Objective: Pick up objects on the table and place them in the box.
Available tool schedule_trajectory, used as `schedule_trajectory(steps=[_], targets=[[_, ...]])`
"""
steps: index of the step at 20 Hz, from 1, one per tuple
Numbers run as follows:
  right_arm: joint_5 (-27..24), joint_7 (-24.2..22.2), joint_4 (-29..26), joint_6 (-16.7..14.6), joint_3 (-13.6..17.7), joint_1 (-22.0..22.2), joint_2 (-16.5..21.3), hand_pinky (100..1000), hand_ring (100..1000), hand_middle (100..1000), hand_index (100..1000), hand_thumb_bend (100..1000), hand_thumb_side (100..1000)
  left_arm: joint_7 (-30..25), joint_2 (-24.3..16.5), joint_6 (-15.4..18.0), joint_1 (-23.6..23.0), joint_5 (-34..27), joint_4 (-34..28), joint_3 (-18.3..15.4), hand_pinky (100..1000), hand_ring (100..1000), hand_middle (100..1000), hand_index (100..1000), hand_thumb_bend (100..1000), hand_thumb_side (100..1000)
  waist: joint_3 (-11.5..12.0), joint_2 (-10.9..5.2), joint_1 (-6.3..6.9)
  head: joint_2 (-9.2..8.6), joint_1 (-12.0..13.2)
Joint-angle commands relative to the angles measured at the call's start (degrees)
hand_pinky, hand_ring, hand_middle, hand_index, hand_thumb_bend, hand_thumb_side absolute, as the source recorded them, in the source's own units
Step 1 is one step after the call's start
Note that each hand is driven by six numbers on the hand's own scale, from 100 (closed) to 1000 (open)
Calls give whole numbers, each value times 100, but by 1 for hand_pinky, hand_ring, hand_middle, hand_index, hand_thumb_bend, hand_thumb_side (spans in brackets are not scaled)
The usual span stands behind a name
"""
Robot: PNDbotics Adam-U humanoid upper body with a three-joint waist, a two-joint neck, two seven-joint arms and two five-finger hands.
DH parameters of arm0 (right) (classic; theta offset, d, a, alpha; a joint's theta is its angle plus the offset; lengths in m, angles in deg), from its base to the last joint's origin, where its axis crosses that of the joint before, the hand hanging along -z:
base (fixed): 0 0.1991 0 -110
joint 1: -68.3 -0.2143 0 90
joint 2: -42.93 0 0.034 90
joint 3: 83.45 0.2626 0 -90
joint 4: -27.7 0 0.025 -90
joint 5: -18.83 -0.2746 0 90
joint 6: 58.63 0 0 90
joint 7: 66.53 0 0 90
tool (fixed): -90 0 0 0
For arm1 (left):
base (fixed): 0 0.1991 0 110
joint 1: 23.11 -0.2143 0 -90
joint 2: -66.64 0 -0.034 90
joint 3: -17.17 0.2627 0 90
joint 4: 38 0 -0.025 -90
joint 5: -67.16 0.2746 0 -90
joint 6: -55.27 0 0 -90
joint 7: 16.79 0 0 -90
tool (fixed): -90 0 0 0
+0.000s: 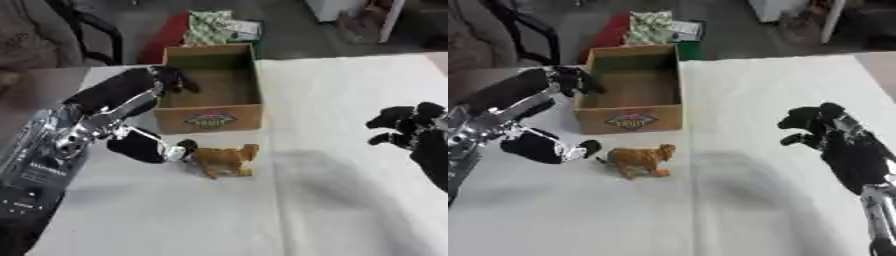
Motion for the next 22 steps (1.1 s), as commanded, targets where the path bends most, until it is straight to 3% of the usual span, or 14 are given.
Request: schedule_trajectory(steps=[1, 7, 22], targets=[[3, -30, -111, -9, -2, -64, 69, 650, 784, 667, 763, 100, 938, -84, 26, -13, 192, -156, 208, 161, 746, 798, 781, 852, 409, 292, -10, -99, -11, -19, 14], [4, -43, -108, -8, -12, -64, 64, 650, 785, 667, 763, 100, 940, -188, 200, 9, 416, -270, 776, 477, 742, 794, 777, 851, 405, 341, -43, -99, -9, -12, 10], [2, -54, -97, -12, -24, -62, 43, 650, 784, 668, 763, 100, 942, -160, 621, 74, 675, -518, 1943, 871, 719, 766, 760, 844, 371, 407, -71, -101, -40, 15, 23]])
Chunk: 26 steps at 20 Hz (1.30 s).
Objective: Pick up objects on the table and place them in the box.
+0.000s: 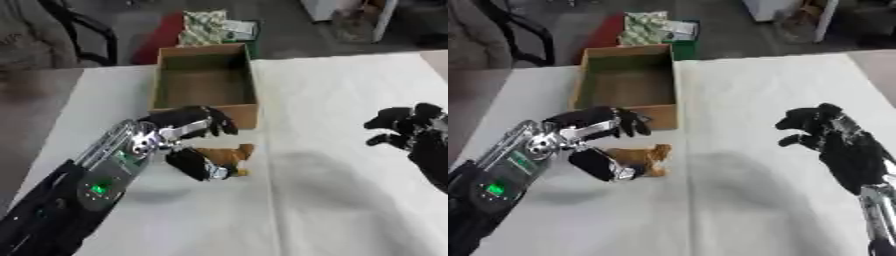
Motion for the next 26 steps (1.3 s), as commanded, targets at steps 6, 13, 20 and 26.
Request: schedule_trajectory(steps=[6, 13, 20, 26], targets=[[0, -25, -95, -17, 3, -66, 41, 650, 784, 668, 763, 100, 942, 178, 171, -30, 198, 128, 473, -1, 720, 766, 758, 843, 383, 395, -4, -98, -49, 16, 34], [-3, -28, -92, -20, 0, -66, 33, 650, 784, 669, 763, 100, 942, 331, 336, -49, 236, 414, 950, -42, 721, 765, 758, 843, 390, 375, -13, -98, -61, 26, 38], [-5, -29, -91, -21, 2, -67, 33, 650, 784, 669, 763, 100, 941, 247, 381, 96, 262, 641, 1263, -58, 727, 769, 756, 843, 389, 351, -20, -100, -60, 33, 36], [-8, -32, -93, -17, 1, -70, 29, 650, 784, 669, 763, 100, 940, 129, 395, 152, 259, 832, 1477, -87, 726, 761, 742, 833, 381, 306, -24, -106, -55, 23, 31]])
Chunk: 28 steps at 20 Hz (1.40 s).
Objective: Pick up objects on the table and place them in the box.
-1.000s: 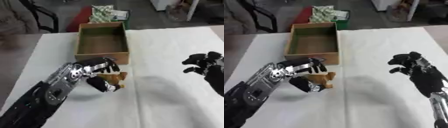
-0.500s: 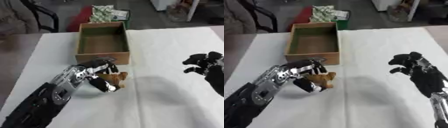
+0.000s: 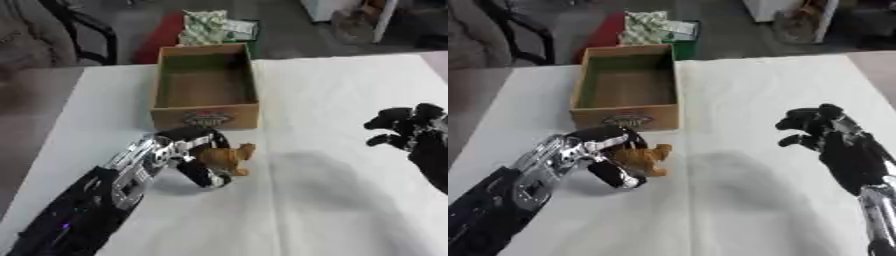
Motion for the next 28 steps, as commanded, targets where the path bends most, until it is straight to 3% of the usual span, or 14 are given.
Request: schedule_trajectory(steps=[1, 12, 17, 18, 28], targets=[[-8, -18, -94, -5, 2, -70, 72, 650, 784, 669, 763, 100, 940, -53, -20, 19, 79, 127, 88, -94, 726, 760, 739, 830, 371, 291, -7, -99, -22, 14, 7], [-3, -22, -91, 1, 1, -66, 75, 650, 784, 670, 763, 100, 941, -111, -63, 30, 64, 188, 146, -173, 692, 675, 642, 802, 252, 229, -8, -104, -7, 14, -7], [-2, -23, -91, 1, 2, -65, 73, 650, 784, 670, 763, 100, 941, -133, -76, -3, 64, 172, 113, -180, 692, 675, 642, 802, 252, 229, -8, -106, -6, 14, -7], [-2, -22, -91, 1, 4, -62, 74, 650, 784, 670, 763, 100, 940, -120, -88, -22, 61, 166, 100, -203, 609, 553, 524, 756, 100, 215, -4, -108, -6, 13, -15], [0, -8, -92, 2, 21, -43, 78, 651, 784, 671, 764, 100, 937, -14, -311, -239, 97, 109, -334, -300, 488, 436, 421, 710, 100, 245, -5, -136, 12, 16, -53]])
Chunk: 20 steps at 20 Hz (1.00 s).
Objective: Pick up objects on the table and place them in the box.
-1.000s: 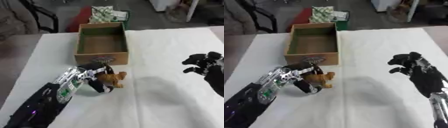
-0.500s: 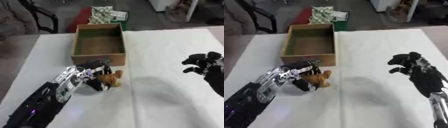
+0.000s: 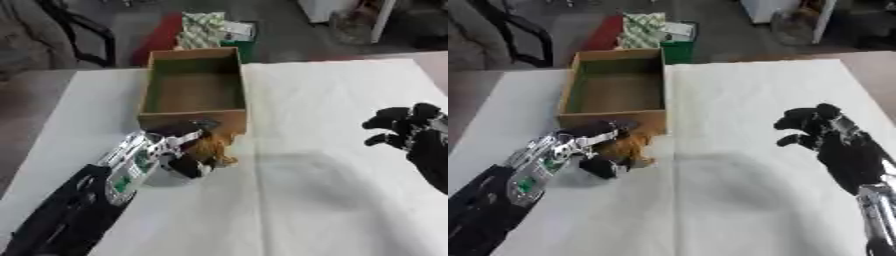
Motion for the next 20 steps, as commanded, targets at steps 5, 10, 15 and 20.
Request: schedule_trajectory(steps=[5, 10, 15, 20], targets=[[4, 0, -90, 1, 20, -26, 92, 651, 784, 671, 764, 100, 937, -171, -468, -24, 228, 43, -604, -82, 491, 437, 420, 709, 100, 244, -4, -134, 18, 21, -37], [5, -3, -92, 8, 20, -16, 98, 651, 784, 671, 764, 100, 936, -507, -806, -44, 444, 22, -960, -72, 497, 441, 422, 711, 100, 244, -17, -153, 42, 3, -57], [13, -12, -92, 14, 12, -12, 117, 651, 784, 671, 764, 100, 939, -683, -1112, -1, 775, 101, -1149, -111, 506, 442, 418, 704, 100, 232, -65, -149, 79, -39, -75], [23, -27, -97, 14, -1, -42, 139, 651, 785, 671, 764, 100, 943, -718, -1210, 132, 1144, 389, -1103, -261, 517, 450, 422, 705, 100, 212, -132, -104, 109, -104, -90]])
